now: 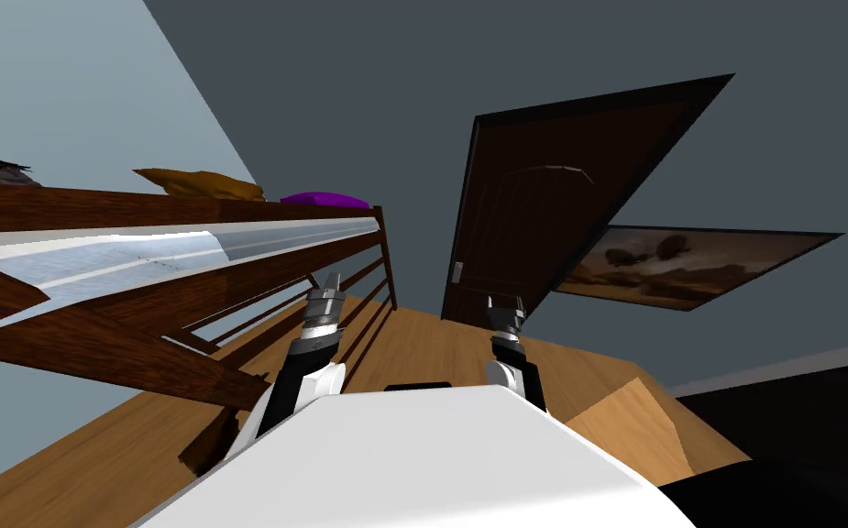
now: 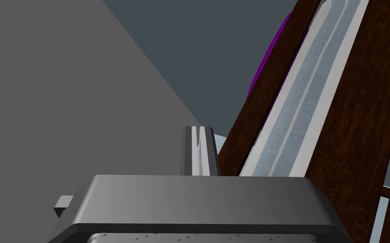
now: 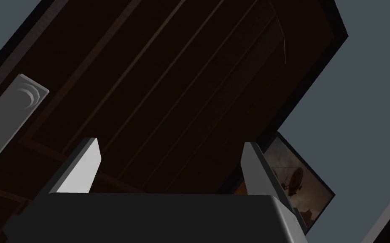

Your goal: Pull the door open

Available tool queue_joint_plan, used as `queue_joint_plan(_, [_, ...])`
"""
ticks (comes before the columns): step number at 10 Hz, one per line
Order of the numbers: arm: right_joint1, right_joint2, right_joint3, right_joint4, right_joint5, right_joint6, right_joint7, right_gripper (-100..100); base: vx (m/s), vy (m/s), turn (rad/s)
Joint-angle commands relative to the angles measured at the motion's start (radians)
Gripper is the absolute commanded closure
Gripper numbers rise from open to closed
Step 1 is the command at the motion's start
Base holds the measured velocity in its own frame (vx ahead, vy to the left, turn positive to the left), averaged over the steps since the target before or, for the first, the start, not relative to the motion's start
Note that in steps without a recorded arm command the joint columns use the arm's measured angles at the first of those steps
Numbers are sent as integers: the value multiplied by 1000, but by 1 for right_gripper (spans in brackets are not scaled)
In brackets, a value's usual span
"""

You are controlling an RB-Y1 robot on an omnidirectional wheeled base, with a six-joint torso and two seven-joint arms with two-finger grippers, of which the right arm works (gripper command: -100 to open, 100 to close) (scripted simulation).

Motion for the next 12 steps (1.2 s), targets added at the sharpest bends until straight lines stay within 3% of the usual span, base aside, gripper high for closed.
queue_joint_plan(1, [-2,-3,-1,19,-37,-6,-18,-100,93,-42,193])
queue_joint_plan(12, [-8,-23,-10,139,-276,-47,-136,-100,88,-50,178])
